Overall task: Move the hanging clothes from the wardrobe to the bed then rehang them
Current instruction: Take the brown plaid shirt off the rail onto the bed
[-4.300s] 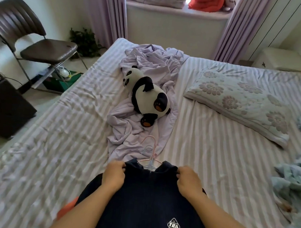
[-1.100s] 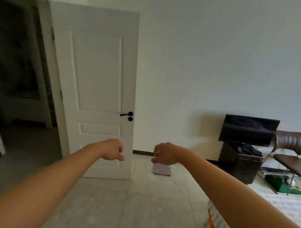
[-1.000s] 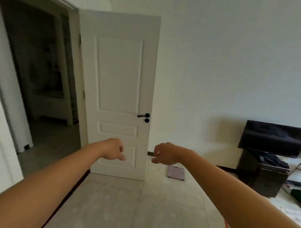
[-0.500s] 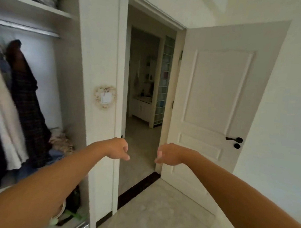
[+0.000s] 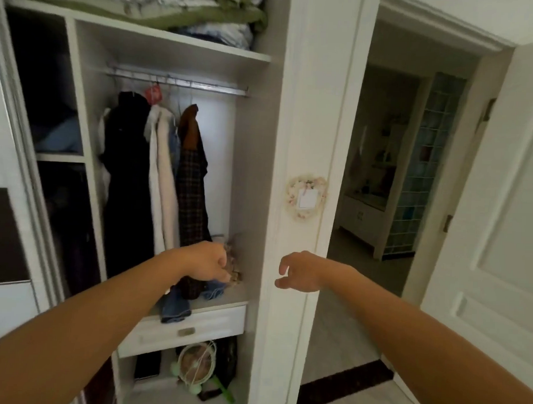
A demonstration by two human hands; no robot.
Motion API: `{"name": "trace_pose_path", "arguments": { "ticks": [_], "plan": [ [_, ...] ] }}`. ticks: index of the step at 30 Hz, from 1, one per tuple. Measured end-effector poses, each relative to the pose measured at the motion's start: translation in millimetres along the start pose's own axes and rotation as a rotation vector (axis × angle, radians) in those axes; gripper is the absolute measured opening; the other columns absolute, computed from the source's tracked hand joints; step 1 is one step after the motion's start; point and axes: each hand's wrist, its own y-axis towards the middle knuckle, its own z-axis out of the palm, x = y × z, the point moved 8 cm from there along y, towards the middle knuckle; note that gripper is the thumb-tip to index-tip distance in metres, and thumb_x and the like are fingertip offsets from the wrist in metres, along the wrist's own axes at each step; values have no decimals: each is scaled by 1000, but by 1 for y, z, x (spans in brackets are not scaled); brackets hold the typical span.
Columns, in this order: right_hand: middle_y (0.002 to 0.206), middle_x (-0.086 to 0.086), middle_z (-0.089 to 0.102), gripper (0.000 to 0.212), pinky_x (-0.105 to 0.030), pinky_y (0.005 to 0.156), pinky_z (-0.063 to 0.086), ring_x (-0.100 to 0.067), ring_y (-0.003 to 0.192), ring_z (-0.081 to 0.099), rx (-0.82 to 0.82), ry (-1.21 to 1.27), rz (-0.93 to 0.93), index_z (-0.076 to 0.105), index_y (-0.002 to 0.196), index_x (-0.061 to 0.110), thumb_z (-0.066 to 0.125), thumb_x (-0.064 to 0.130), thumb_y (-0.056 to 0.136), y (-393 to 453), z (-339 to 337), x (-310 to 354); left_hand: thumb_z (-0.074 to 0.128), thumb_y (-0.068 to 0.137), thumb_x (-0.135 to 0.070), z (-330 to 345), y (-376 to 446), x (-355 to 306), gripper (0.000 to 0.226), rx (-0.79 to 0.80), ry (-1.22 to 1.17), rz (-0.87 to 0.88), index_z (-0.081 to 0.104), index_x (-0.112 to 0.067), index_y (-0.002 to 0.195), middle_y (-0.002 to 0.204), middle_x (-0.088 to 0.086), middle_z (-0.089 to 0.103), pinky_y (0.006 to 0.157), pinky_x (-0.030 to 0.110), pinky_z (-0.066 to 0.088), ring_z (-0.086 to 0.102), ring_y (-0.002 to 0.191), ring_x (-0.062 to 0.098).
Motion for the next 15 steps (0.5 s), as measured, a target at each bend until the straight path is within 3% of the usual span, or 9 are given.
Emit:
{"name": "trace_pose_path", "arguments": {
  "ticks": [2, 4, 6, 8, 11, 15],
  "plan": [
    [140, -10, 51, 49, -35, 101, 38, -29, 127, 48, -1, -12, -34, 48, 139, 11, 49, 40, 100, 31, -6, 17, 64, 91, -38, -16, 10, 28, 28, -29, -9, -26, 46, -17, 91, 96, 3, 41, 75, 26, 35, 42, 86, 14],
    [132, -17, 57, 48, -38, 99, 42, -34, 121, 53, 0, -20, -61, 55, 130, 2, 49, 38, 99, 65, -11, 33, 63, 92, -37, -34, 22, 57, 28, -64, -30, -50, 55, -10, 94, 101, 6, 51, 81, 28, 42, 51, 92, 18],
    [126, -22, 60, 48, -40, 96, 45, -37, 115, 57, -4, -38, -83, 59, 123, -5, 49, 36, 99, 96, -18, 49, 63, 93, -36, -53, 33, 84, 39, -106, -37, -73, 62, -5, 115, 119, 7, 59, 95, 32, 47, 57, 109, 22],
    [121, -23, 62, 50, -42, 95, 48, -37, 111, 59, -17, -30, -92, 61, 118, -7, 51, 37, 98, 126, -27, 64, 62, 92, -38, -72, 48, 109, 44, -138, -39, -70, 60, -7, 123, 126, 5, 58, 98, 32, 46, 56, 114, 21],
    [116, -27, 63, 53, -47, 94, 49, -41, 107, 61, -46, -2, -103, 62, 115, -9, 52, 40, 96, 172, -43, 82, 62, 92, -39, -98, 76, 148, 24, -153, -50, -54, 54, -18, 100, 103, 4, 47, 86, 26, 40, 50, 96, 17],
    [115, -17, 64, 50, -45, 95, 49, -33, 105, 61, -73, -17, -99, 64, 114, -2, 50, 43, 98, 227, -70, 103, 64, 90, -40, -135, 110, 190, 32, -151, -69, -56, 40, -21, 81, 95, 1, 37, 79, 27, 35, 40, 89, 15]
  ]
}}
